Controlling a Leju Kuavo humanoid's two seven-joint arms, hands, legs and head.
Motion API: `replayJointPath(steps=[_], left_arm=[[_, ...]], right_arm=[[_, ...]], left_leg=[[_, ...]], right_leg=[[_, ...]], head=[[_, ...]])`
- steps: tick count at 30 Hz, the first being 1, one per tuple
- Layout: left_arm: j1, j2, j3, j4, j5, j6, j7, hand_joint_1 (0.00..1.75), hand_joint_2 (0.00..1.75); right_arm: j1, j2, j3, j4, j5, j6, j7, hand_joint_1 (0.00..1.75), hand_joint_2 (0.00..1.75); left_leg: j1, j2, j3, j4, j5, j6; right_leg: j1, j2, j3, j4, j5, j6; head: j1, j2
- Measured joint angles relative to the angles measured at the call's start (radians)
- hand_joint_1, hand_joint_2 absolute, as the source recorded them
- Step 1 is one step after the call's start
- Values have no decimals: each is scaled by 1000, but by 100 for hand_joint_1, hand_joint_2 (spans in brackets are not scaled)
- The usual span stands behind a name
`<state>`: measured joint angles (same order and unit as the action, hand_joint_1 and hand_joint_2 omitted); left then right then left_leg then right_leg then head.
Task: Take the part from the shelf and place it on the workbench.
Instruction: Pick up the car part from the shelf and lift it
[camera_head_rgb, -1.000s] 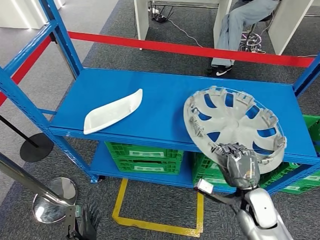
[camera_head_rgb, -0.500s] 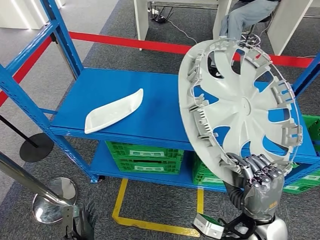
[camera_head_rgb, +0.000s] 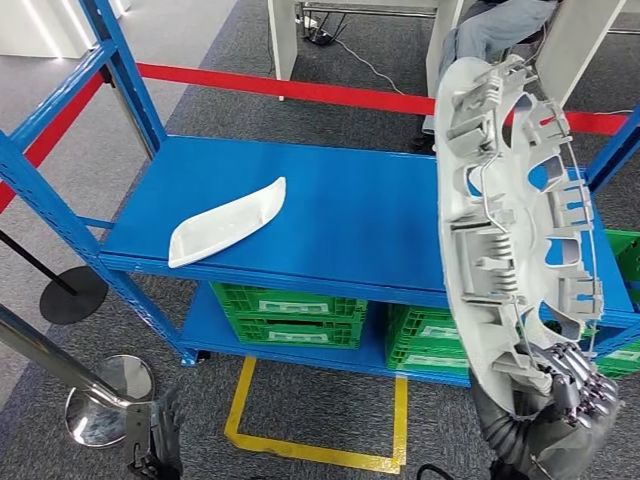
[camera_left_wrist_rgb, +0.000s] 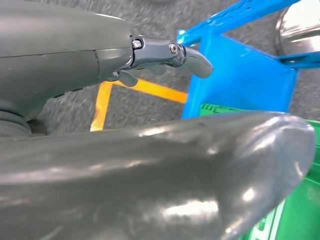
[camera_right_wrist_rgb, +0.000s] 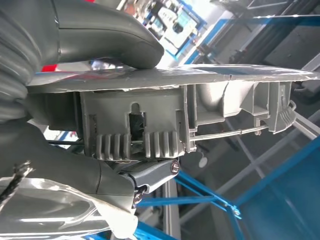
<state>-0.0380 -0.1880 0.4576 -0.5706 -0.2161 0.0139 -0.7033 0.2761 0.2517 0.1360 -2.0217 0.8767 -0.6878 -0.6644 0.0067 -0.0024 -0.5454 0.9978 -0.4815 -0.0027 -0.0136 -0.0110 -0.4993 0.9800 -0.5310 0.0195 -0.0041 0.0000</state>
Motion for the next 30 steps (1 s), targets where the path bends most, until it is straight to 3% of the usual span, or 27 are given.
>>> replayJointPath(steps=[4,7,9,10,12,13,14,15,18,20,23,25,28,29,30], left_arm=[[8,0,-47,-30,24,13,0,0,0],[14,0,-69,-49,29,21,0,0,0],[15,-1,-83,-60,30,30,0,0,0],[16,-1,-89,-65,29,35,0,0,0],[17,-2,-101,-70,29,45,0,0,0],[18,-2,-105,-71,29,49,0,0,0],[19,-2,-110,-71,29,54,0,0,0],[19,-2,-115,-71,30,59,0,0,0],[20,-1,-130,-76,33,75,0,0,0],[20,0,-137,-82,37,83,-1,0,0],[21,1,-144,-86,39,90,-1,0,0],[22,2,-146,-86,44,91,-1,0,0],[21,4,-146,-85,70,77,0,0,0],[20,6,-145,-84,84,66,0,0,0],[18,7,-143,-80,98,53,0,0,0]], right_arm=[[20,-11,38,-9,-10,0,0,175,175],[33,-20,65,-10,-5,0,0,175,175],[41,-26,80,-14,4,0,0,175,175],[42,-30,85,-16,9,0,0,175,175],[43,-37,90,-18,17,0,0,175,175],[44,-40,91,-18,20,0,0,175,175],[45,-42,92,-18,21,0,0,175,175],[46,-44,93,-18,23,0,0,175,175],[46,-50,95,-19,26,0,0,175,175],[47,-52,96,-21,27,0,0,175,175],[49,-54,97,-22,27,0,1,175,175],[50,-55,98,-23,27,0,1,175,175],[53,-55,98,-22,26,0,1,175,175],[55,-56,98,-22,26,0,1,175,175],[56,-56,98,-22,26,0,1,175,175]], left_leg=[[-1,0,-3,6,-3,5],[-1,0,-3,3,3,16],[4,3,-2,-10,14,26],[6,4,-2,-15,19,30],[6,5,-7,-16,21,32],[6,6,-10,-14,22,32],[7,6,-12,-12,23,31],[8,6,-13,-10,23,29],[13,4,-22,6,21,14],[10,1,-32,17,24,-3],[11,0,-44,26,27,-20],[14,1,-65,73,-23,-27],[12,1,-117,252,-144,-27],[10,1,-121,291,-155,-24],[8,1,-109,297,-146,-17]], right_leg=[[-1,0,0,0,1,4],[-3,0,1,-2,3,14],[-4,3,-11,19,-20,20],[-5,5,-29,56,-47,22],[-7,7,-85,182,-112,28],[-8,7,-111,241,-132,31],[-10,7,-125,273,-133,35],[-12,7,-121,267,-113,38],[-19,8,-33,94,-19,48],[-19,14,-6,38,-9,40],[-16,19,-21,41,-6,16],[-15,16,-36,41,5,-4],[-5,12,-64,42,25,-25],[0,12,-73,42,31,-28],[5,11,-82,42,38,-31]], head=[[0,0],[0,0],[1,0],[2,0],[3,0],[2,0],[2,0],[2,0],[4,0],[5,0],[4,0],[0,0],[-7,0],[-8,0],[-8,0]])
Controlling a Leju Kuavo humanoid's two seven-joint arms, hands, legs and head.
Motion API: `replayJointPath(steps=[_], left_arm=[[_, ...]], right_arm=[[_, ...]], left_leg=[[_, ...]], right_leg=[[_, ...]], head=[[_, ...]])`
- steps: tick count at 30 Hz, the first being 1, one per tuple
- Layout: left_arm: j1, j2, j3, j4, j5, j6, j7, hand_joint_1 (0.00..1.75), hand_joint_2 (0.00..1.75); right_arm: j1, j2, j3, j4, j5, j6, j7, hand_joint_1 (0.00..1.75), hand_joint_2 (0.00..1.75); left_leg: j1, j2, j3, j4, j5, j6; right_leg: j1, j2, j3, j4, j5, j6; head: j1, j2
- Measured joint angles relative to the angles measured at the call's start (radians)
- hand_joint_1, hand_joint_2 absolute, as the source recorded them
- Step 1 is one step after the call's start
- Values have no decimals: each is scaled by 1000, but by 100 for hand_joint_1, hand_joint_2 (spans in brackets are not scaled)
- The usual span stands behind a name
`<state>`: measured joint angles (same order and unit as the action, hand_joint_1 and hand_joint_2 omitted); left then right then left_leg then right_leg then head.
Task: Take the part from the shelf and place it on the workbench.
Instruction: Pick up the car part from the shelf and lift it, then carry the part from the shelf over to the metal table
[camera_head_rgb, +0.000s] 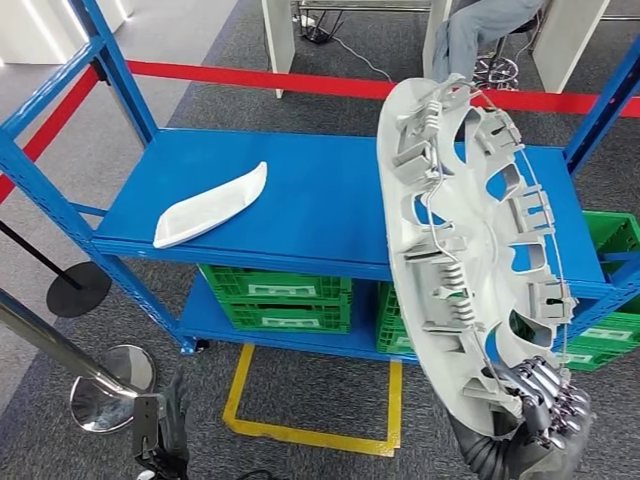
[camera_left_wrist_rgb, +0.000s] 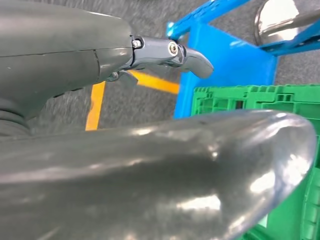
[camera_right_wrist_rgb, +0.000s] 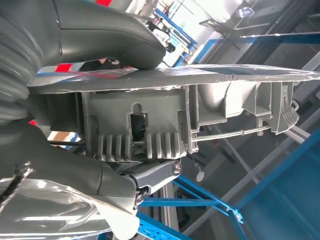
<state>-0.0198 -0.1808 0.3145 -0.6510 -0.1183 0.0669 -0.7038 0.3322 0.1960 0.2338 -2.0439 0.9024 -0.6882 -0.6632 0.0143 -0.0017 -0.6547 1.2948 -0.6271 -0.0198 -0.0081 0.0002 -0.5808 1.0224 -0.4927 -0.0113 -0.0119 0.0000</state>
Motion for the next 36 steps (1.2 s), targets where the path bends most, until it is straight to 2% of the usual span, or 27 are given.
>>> replayJointPath(steps=[1,3,5,6,8,9,10,11,13,14,15,16,17,18,20,21,23,24,25,26,28,29,30,31,33,35,36], left_arm=[[-3,1,3,5,12,-11,0,0,0],[-12,7,13,17,23,-23,0,0,0],[-20,13,23,28,25,-24,0,0,0],[-22,15,27,34,25,-22,0,0,0],[-27,17,34,50,25,-16,0,0,0],[-32,19,40,63,30,-16,0,0,0],[-38,21,47,77,37,-20,0,0,0],[-44,23,55,95,47,-29,0,0,0],[-54,27,72,131,64,-53,0,0,0],[-56,29,80,148,69,-62,0,0,0],[-58,31,86,161,72,-68,0,0,0],[-60,32,92,173,74,-71,0,0,0],[-62,34,96,182,76,-72,0,0,0],[-64,36,100,189,76,-73,0,0,0],[-69,39,105,199,76,-76,0,0,0],[-72,42,107,206,76,-81,0,0,0],[-78,50,116,231,80,-99,6,0,0],[-80,55,122,248,83,-108,14,0,0],[-81,60,128,264,84,-113,26,0,0],[-81,65,133,279,83,-113,41,0,0],[-79,72,140,306,72,-107,81,0,0],[-77,76,142,320,64,-104,104,0,0],[-75,79,142,332,56,-100,125,0,0],[-71,82,142,343,48,-95,143,0,0],[-66,84,143,360,32,-85,166,0,0],[-63,85,143,371,15,-74,176,0,0],[-63,84,142,376,7,-69,179,0,0]], right_arm=[[1,0,0,0,0,0,0,175,175],[2,-1,0,0,-1,0,0,175,175],[3,-2,0,0,-2,0,0,175,175],[4,-3,0,0,-2,-1,0,175,175],[6,-5,1,0,-5,-1,1,175,175],[7,-8,1,0,-6,-1,2,175,175],[8,-11,0,0,-8,-1,2,175,175],[9,-15,0,1,-10,-1,4,175,175],[12,-22,0,3,-13,-1,7,175,175],[14,-25,1,5,-15,-1,8,175,175],[16,-27,1,6,-16,-1,10,175,175],[18,-29,1,7,-16,-1,11,175,175],[19,-30,1,8,-16,-1,12,175,175],[19,-31,1,8,-16,-1,12,175,175],[18,-32,2,8,-17,-1,13,175,175],[18,-33,3,9,-18,-1,14,175,175],[20,-34,6,10,-24,-1,16,175,175],[21,-36,8,11,-29,-1,17,175,175],[23,-37,10,12,-35,-1,18,175,175],[25,-38,12,13,-39,-1,18,175,175],[31,-42,15,14,-43,-1,22,175,175],[34,-43,16,14,-43,-1,25,175,175],[37,-46,18,14,-43,-1,29,175,175],[39,-48,18,14,-42,-1,33,175,175],[44,-51,19,12,-39,-1,39,175,175],[50,-54,20,9,-35,-1,48,175,175],[53,-55,20,8,-33,-1,52,175,175]], left_leg=[[-4,0,28,-30,25,10],[-17,-1,116,-161,71,41],[-29,-1,177,-270,82,61],[-33,-1,185,-292,79,64],[-34,1,180,-308,95,60],[-31,3,175,-315,106,61],[-27,5,167,-321,117,62],[-25,6,157,-323,128,63],[-24,7,129,-320,147,64],[-24,9,115,-318,157,62],[-24,10,100,-315,166,60],[-23,12,85,-311,174,57],[-21,12,71,-305,181,53],[-21,12,59,-297,187,48],[-22,11,41,-282,198,37],[-23,11,37,-278,204,31],[-22,10,31,-277,216,19],[-21,8,27,-271,205,12],[-19,7,22,-254,176,6],[-17,6,14,-219,130,1],[-14,5,-7,-103,29,-7],[-13,5,-12,-48,6,-9],[-12,5,-8,-13,7,-9],[-12,5,11,-11,29,-6],[-15,4,91,-106,84,6],[-20,3,183,-250,86,24],[-23,3,209,-297,77,31]], right_leg=[[6,0,-7,0,7,-2],[15,0,-18,0,19,-3],[16,-2,-26,0,32,3],[13,-3,-30,-1,39,9],[10,-4,-36,-2,48,21],[10,-3,-44,6,35,27],[9,-2,-55,29,6,33],[7,-1,-71,74,-39,38],[3,-1,-105,199,-122,49],[1,-1,-112,250,-137,53],[-1,-2,-105,271,-126,57],[-3,-2,-81,258,-99,60],[-6,-2,-40,208,-67,62],[-8,-2,11,137,-53,65],[-7,1,97,9,-63,60],[-5,2,111,-21,-76,53],[-3,1,103,-29,-71,30],[-3,-1,94,-30,-63,18],[-4,-3,85,-31,-53,7],[-5,-4,74,-32,-43,-2],[-2,-4,53,-30,-21,-10],[0,-4,40,-29,-10,-10],[2,-4,26,-26,1,-11],[4,-4,9,-22,12,-11],[8,-4,-19,-14,28,-8],[11,-5,-36,-9,43,1],[10,-7,-41,-9,52,7]], head=[[0,0],[1,0],[1,0],[1,0],[-2,0],[-1,0],[0,0],[1,0],[2,0],[2,0],[2,0],[2,0],[2,0],[2,0],[2,0],[2,0],[2,0],[2,0],[0,0],[-2,0],[-5,0],[-6,0],[-6,0],[-6,0],[-6,0],[-5,0],[-5,0]])
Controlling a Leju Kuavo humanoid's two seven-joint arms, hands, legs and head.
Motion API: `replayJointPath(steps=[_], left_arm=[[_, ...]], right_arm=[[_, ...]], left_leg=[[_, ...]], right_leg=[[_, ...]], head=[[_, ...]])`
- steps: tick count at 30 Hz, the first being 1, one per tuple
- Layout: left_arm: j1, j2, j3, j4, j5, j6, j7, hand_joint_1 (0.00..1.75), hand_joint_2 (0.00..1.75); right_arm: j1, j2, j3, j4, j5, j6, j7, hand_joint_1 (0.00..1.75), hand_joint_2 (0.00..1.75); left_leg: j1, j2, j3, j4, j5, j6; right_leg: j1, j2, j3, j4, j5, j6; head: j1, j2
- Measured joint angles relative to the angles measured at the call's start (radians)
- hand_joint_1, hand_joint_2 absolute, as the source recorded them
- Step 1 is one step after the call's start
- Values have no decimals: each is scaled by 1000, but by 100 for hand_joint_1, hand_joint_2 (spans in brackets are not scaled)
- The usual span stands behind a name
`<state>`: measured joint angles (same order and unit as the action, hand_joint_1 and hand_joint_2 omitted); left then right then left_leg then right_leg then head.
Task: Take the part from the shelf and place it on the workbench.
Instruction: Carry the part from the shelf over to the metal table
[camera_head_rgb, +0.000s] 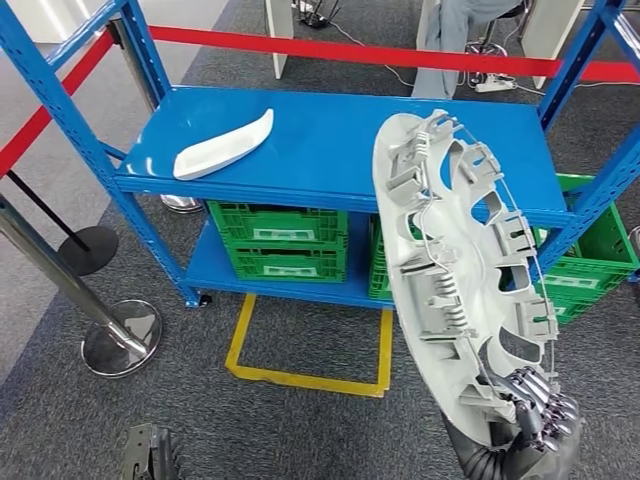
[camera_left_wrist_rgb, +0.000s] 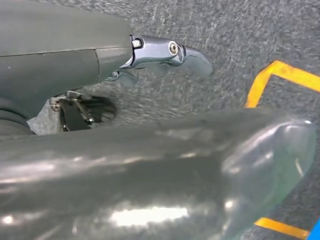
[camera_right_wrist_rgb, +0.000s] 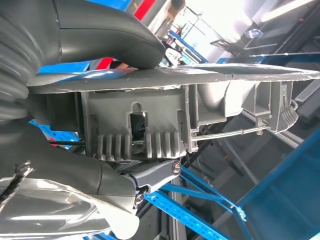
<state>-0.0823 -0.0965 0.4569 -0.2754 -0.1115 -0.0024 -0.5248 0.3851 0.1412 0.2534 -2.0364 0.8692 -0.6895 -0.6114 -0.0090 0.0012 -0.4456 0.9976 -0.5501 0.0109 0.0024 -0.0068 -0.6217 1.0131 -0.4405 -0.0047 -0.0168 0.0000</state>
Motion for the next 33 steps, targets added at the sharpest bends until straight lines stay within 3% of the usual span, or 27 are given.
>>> replayJointPath(steps=[1,3,4,5,7,8,9,10,11,13,14,15,16,18,19,20,22,23,24,26,28,30,32,33], left_arm=[[1,-1,-1,4,-7,4,2,0,0],[3,-8,-2,12,-17,9,9,0,0],[3,-11,-2,14,-21,9,12,0,0],[3,-15,-3,16,-24,10,15,0,0],[2,-19,-3,16,-29,10,16,0,0],[2,-21,-3,17,-31,10,16,0,0],[2,-23,-3,17,-33,10,16,0,0],[2,-24,-3,17,-35,10,16,0,0],[2,-25,-4,17,-39,11,16,0,0],[1,-26,-5,18,-46,13,16,0,0],[0,-26,-5,18,-49,13,16,0,0],[-1,-26,-6,18,-52,14,16,0,0],[0,-26,-7,18,-54,16,16,0,0],[2,-26,-8,18,-59,19,15,0,0],[4,-26,-8,19,-62,21,14,0,0],[6,-26,-8,19,-65,22,13,0,0],[6,-26,-10,20,-73,24,12,0,0],[6,-26,-10,20,-76,25,11,0,0],[5,-26,-11,20,-80,26,10,0,0],[4,-26,-11,20,-85,27,9,0,0],[4,-26,-11,20,-87,27,8,0,0],[3,-25,-14,20,-97,30,2,0,0],[3,-25,-18,20,-109,34,-5,0,0],[3,-26,-19,20,-111,35,-6,0,0]], right_arm=[[2,-1,0,-2,1,0,4,175,175],[8,-3,-1,-4,1,0,9,175,175],[11,-4,-2,-5,0,-1,11,175,175],[14,-5,-3,-6,0,-1,11,175,175],[17,-6,-5,-7,-1,-1,11,175,175],[18,-6,-5,-8,-1,-1,11,175,175],[19,-7,-5,-8,-1,-1,11,175,175],[20,-7,-5,-8,-1,-1,11,175,175],[20,-7,-6,-8,-1,-1,11,175,175],[21,-7,-6,-8,-1,-1,11,175,175],[21,-7,-6,-9,-1,-1,11,175,175],[22,-7,-6,-11,-2,-1,11,175,175],[24,-7,-6,-14,-3,-2,12,175,175],[28,-7,-9,-19,-8,-2,11,175,175],[30,-7,-10,-22,-10,-2,11,175,175],[31,-7,-11,-24,-11,-2,10,175,175],[36,-7,-13,-27,-13,-3,10,175,175],[38,-7,-14,-29,-13,-3,9,175,175],[39,-7,-16,-30,-13,-3,8,175,175],[41,-6,-19,-32,-12,-3,5,175,175],[41,-6,-20,-33,-11,-3,4,175,175],[44,-2,-25,-38,-4,-3,3,175,175],[48,1,-31,-44,5,-4,2,175,175],[51,3,-33,-45,7,-5,2,175,175]], left_leg=[[-3,0,9,-24,-5,4],[-3,3,-5,-39,14,13],[0,5,-16,-44,29,20],[3,8,-31,-48,45,26],[3,12,-65,-46,72,32],[3,14,-83,-44,85,32],[3,16,-101,-40,97,30],[4,18,-120,-36,109,28],[5,19,-139,-30,119,24],[7,19,-170,-13,136,14],[6,19,-182,-4,144,9],[6,19,-189,4,152,3],[6,20,-194,7,160,-2],[10,21,-200,8,169,-15],[12,19,-206,18,147,-22],[13,16,-213,44,107,-28],[14,11,-231,154,-8,-36],[14,10,-237,219,-46,-38],[14,10,-238,269,-62,-38],[14,8,-230,311,-57,-37],[14,7,-215,301,-40,-36],[15,-49,-98,137,-13,-18],[14,-99,10,-27,3,-3],[13,-92,11,-40,6,-2]], right_leg=[[-1,-2,-3,-2,10,7],[-3,0,-11,-2,16,18],[-3,3,-21,11,-5,23],[-2,6,-36,44,-46,27],[-6,8,-72,160,-148,35],[-7,8,-82,224,-178,40],[-10,7,-81,269,-183,44],[-12,7,-66,283,-166,48],[-15,6,-32,260,-136,52],[-21,3,85,124,-103,58],[-22,0,144,44,-113,55],[-22,-1,182,-13,-128,49],[-19,-1,200,-46,-141,41],[-18,2,182,-50,-133,20],[-18,4,171,-50,-122,11],[-19,6,158,-50,-109,3],[-20,14,131,-48,-83,-5],[-19,20,115,-45,-69,-5],[-19,26,99,-41,-56,-5],[-18,34,78,-35,-41,-4],[-18,39,67,-33,-35,-2],[-17,62,32,-25,-11,7],[-18,93,-4,-22,25,24],[-18,105,-9,-27,39,32]], head=[[0,0],[0,0],[1,0],[4,0],[7,0],[8,0],[8,0],[8,0],[8,0],[9,0],[8,0],[8,0],[8,0],[10,0],[9,0],[8,0],[4,0],[3,0],[3,0],[3,0],[2,0],[3,0],[3,0],[3,0]])
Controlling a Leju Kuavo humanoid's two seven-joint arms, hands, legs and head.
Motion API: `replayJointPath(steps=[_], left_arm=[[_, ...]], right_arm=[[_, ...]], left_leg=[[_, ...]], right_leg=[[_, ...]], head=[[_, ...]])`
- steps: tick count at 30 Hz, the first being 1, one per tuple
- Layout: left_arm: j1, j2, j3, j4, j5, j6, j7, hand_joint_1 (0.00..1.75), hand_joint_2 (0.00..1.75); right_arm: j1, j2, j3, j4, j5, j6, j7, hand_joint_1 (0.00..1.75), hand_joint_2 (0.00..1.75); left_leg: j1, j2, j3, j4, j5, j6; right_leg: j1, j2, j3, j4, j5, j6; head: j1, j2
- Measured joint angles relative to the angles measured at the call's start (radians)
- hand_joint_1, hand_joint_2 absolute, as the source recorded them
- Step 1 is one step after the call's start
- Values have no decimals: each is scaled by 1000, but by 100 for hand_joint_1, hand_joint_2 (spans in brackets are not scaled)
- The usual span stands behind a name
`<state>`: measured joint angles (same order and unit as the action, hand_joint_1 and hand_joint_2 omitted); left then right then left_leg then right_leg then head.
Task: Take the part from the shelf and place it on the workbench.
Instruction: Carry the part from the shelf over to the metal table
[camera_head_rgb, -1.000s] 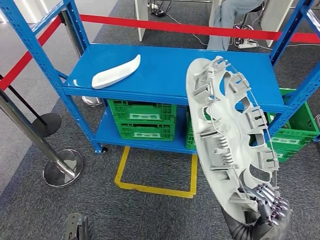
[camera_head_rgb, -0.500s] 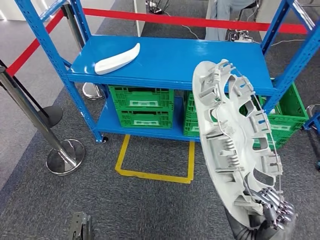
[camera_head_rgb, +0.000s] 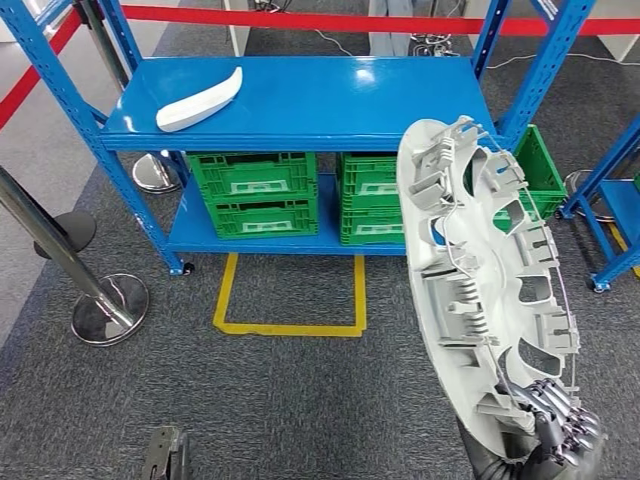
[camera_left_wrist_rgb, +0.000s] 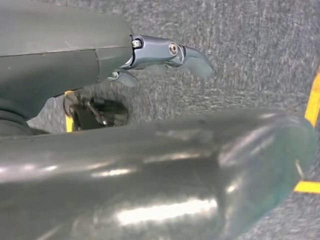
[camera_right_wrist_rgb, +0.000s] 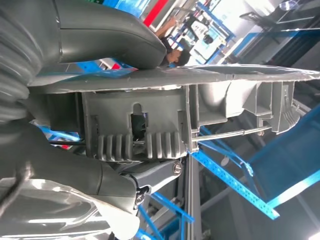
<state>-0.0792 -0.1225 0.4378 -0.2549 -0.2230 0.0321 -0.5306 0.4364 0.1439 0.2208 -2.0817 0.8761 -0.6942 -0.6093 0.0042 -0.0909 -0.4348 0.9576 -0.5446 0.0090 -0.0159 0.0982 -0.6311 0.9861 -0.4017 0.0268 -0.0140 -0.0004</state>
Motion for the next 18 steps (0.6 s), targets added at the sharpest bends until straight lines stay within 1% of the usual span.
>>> replayJointPath(steps=[1,2,3,4,5,6,7,8,9,10,11,12,13,14,15,16,17,18], left_arm=[[-1,-1,0,0,-2,0,-1,0,0],[-2,-3,-1,0,-4,0,-1,0,0],[-3,-5,-1,0,-6,0,-2,0,0],[-4,-6,-1,1,-8,-1,-4,0,0],[-3,-6,-1,1,-12,-2,-5,0,0],[-2,-7,-1,1,-15,-3,-7,0,0],[-2,-7,-1,1,-18,-3,-8,0,0],[-3,-7,-1,1,-22,-4,-10,0,0],[-4,-7,-2,1,-25,-5,-11,0,0],[-6,-7,-2,1,-27,-6,-12,0,0],[-8,-8,-3,1,-30,-7,-12,0,0],[-10,-10,-4,1,-32,-9,-13,0,0],[-12,-11,-5,1,-34,-10,-14,0,0],[-13,-12,-6,1,-36,-11,-14,0,0],[-14,-13,-7,1,-37,-11,-15,0,0],[-14,-14,-8,1,-38,-12,-15,0,0],[-15,-15,-8,1,-38,-12,-15,0,0],[-14,-15,-9,1,-38,-12,-15,0,0]], right_arm=[[3,1,-3,-2,2,0,0,175,175],[7,2,-6,-3,4,0,-1,175,175],[9,3,-9,-4,6,0,-3,175,175],[11,4,-12,-5,8,0,-5,175,175],[12,5,-15,-6,10,0,-8,175,175],[12,6,-17,-6,11,0,-10,175,175],[14,6,-19,-7,12,0,-11,175,175],[15,7,-20,-8,12,0,-12,175,175],[17,9,-20,-8,13,0,-12,175,175],[18,10,-21,-9,14,0,-12,175,175],[20,11,-22,-11,16,0,-12,175,175],[20,13,-24,-13,18,0,-12,175,175],[20,14,-25,-15,20,0,-12,175,175],[20,15,-26,-17,22,0,-12,175,175],[21,16,-27,-18,24,0,-13,175,175],[22,18,-28,-18,24,0,-13,175,175],[23,20,-29,-19,25,0,-14,175,175],[23,23,-29,-19,25,0,-14,175,175]], left_leg=[[0,14,-7,-1,9,4],[1,30,-17,-3,20,10],[2,48,-28,-6,32,17],[3,66,-40,-6,43,23],[1,82,-54,-4,51,26],[-1,100,-67,-1,58,28],[-3,117,-81,3,65,29],[-4,134,-94,7,71,28],[-6,149,-106,10,77,28],[-8,162,-116,12,83,27],[-10,173,-123,15,88,24],[-12,182,-128,18,93,21],[-14,191,-131,20,98,17],[-15,201,-133,22,104,12],[-16,212,-135,23,110,7],[-15,219,-138,24,112,1],[-14,209,-142,30,104,-5],[-12,187,-149,50,80,-12]], right_leg=[[-1,5,-7,-3,6,6],[0,-5,-17,2,-5,10],[2,-24,-31,26,-36,13],[3,-51,-49,72,-85,15],[4,-73,-69,138,-137,18],[3,-85,-85,211,-177,21],[3,-91,-92,270,-194,24],[3,-94,-86,301,-187,25],[4,-98,-62,295,-164,24],[4,-106,-18,251,-136,21],[7,-124,39,182,-118,16],[11,-145,101,100,-115,9],[15,-164,151,32,-122,3],[19,-174,178,-13,-132,-2],[22,-170,187,-38,-137,-5],[20,-160,182,-45,-135,-11],[18,-149,174,-49,-129,-20],[14,-139,170,-52,-121,-29]], head=[[0,0],[2,0],[5,0],[8,0],[10,0],[11,0],[11,0],[10,0],[11,0],[10,0],[10,0],[11,0],[10,0],[11,0],[11,0],[11,0],[11,0],[9,0]])
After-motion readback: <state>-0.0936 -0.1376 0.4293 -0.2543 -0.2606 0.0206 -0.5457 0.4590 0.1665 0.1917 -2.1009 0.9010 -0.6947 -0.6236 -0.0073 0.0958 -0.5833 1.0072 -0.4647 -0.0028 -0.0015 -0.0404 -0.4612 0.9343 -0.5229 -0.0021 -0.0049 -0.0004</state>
